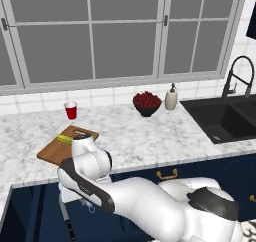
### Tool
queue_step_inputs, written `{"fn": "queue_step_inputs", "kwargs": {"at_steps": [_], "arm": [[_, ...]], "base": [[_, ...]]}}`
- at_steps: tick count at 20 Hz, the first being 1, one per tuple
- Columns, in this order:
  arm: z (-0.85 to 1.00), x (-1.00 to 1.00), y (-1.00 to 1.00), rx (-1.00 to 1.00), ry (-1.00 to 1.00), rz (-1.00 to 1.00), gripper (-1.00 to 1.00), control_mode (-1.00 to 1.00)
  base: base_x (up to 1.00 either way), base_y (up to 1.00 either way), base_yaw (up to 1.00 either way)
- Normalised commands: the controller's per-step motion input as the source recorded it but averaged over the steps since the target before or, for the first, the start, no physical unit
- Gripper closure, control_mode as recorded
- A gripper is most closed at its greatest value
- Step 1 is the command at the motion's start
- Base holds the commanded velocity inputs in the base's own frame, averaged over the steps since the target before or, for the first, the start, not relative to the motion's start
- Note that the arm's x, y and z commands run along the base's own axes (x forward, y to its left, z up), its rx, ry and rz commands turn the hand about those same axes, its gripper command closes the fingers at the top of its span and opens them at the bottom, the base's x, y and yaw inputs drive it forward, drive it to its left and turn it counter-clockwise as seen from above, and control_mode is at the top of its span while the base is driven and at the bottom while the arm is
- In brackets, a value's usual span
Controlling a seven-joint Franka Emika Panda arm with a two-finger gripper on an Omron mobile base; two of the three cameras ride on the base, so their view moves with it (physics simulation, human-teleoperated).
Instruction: Place the appropriate cutting tool for cutting the cucumber skin on the cutting board.
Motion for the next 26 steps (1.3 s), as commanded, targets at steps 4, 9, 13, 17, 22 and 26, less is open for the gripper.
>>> {"fn": "queue_step_inputs", "kwargs": {"at_steps": [4, 9, 13, 17, 22, 26], "arm": [[0.58, 0.3, -0.25, -0.01, -0.01, 0.0, 1.0, -1.0], [0.25, 0.54, -0.21, -0.01, -0.02, 0.03, 1.0, -1.0], [0.24, 0.44, -0.06, 0.0, -0.05, 0.08, 1.0, -1.0], [0.3, 0.51, 0.0, -0.02, -0.02, 0.12, 1.0, -1.0], [0.0, 0.83, 0.0, 0.0, 0.01, 0.13, 1.0, -1.0], [-0.14, 0.78, 0.06, 0.0, 0.01, 0.13, 1.0, -1.0]], "base": [[0.0, 0.0, 0.0], [0.0, 0.0, 0.0], [0.0, 0.0, 0.0], [0.0, 0.0, 0.0], [0.0, 0.0, 0.0], [0.0, 0.0, 0.0]]}}
